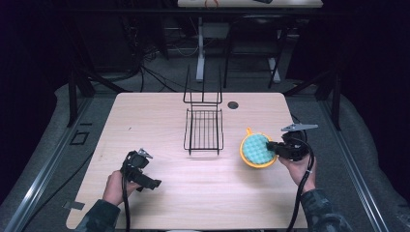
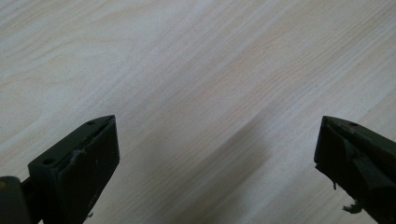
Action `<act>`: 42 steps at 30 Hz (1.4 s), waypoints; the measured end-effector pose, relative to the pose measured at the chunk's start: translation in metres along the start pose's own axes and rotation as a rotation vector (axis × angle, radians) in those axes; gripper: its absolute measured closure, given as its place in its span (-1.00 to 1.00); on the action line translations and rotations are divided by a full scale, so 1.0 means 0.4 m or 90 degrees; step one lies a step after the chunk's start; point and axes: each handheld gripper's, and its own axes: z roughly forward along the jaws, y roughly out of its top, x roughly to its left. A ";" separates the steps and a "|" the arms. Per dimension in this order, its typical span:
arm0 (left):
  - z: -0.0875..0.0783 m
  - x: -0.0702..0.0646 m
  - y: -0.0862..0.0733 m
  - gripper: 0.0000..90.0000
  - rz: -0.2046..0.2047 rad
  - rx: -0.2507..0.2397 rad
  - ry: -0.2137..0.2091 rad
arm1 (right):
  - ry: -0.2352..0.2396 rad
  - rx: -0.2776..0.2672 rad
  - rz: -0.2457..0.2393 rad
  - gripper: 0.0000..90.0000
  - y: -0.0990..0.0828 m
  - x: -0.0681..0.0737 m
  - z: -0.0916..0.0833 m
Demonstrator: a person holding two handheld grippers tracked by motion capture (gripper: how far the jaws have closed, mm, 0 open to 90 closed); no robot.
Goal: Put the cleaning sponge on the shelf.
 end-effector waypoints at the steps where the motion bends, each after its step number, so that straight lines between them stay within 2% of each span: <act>1: 0.000 0.000 0.000 -1.00 0.000 0.000 0.000 | 0.000 -0.003 0.000 0.93 0.001 0.001 0.000; 23: 0.001 -0.001 -0.001 -1.00 0.000 0.003 0.002 | 0.019 -0.038 -0.016 0.93 0.051 0.040 -0.013; 35: 0.001 0.000 -0.001 -1.00 0.000 0.002 -0.001 | 0.034 -0.045 -0.033 0.93 0.085 0.073 0.007; 42: 0.001 0.001 -0.001 -1.00 -0.001 0.002 -0.001 | 0.031 -0.046 -0.043 0.93 0.097 0.086 0.015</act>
